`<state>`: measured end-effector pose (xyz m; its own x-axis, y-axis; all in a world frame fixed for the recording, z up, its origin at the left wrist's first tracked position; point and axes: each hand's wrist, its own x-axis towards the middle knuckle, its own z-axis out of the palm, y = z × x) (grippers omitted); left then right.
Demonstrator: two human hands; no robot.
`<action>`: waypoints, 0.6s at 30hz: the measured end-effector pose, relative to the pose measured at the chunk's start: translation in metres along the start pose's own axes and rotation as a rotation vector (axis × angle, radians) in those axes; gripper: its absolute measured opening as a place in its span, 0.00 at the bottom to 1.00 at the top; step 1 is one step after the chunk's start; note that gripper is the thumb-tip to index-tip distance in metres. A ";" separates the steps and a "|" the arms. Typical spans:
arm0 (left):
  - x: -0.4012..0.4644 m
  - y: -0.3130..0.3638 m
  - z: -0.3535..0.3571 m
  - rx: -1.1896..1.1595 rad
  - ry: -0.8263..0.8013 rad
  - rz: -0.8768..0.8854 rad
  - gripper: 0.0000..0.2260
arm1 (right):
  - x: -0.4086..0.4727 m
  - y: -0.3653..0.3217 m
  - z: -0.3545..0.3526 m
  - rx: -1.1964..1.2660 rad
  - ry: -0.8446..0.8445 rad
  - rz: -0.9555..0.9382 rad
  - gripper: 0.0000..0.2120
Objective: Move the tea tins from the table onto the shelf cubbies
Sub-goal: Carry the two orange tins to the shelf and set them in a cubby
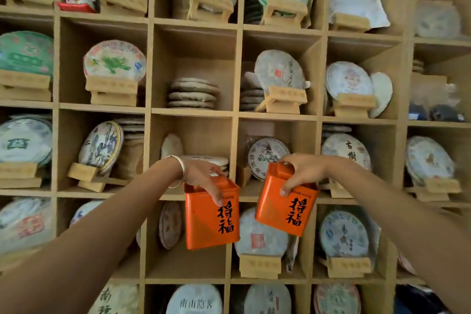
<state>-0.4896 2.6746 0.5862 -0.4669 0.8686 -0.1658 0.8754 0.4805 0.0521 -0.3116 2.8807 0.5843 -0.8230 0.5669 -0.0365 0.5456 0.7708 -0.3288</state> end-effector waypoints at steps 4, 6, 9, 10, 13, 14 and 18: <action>0.076 -0.038 0.000 -0.194 -0.029 0.157 0.37 | 0.060 0.007 -0.010 -0.033 0.020 -0.013 0.36; 0.097 -0.044 -0.003 -0.212 -0.013 0.189 0.40 | 0.085 0.011 -0.015 -0.034 0.040 -0.029 0.38; 0.123 -0.055 -0.003 -0.261 -0.029 0.184 0.43 | 0.120 0.016 -0.016 -0.031 0.043 -0.041 0.37; 0.129 -0.057 -0.002 -0.274 -0.049 0.182 0.42 | 0.130 0.017 -0.015 -0.031 0.037 -0.043 0.36; 0.144 -0.063 -0.001 -0.283 -0.073 0.167 0.40 | 0.157 0.018 -0.015 -0.050 0.005 -0.044 0.33; 0.148 -0.063 -0.001 -0.292 -0.071 0.161 0.40 | 0.165 0.017 -0.015 -0.064 -0.012 -0.047 0.34; 0.163 -0.069 -0.004 -0.308 -0.081 0.164 0.39 | 0.194 0.010 -0.009 -0.142 -0.066 -0.064 0.36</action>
<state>-0.6266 2.7840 0.5596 -0.3011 0.9306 -0.2080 0.8535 0.3603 0.3765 -0.4643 3.0012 0.5822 -0.8628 0.4986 -0.0834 0.5048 0.8408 -0.1956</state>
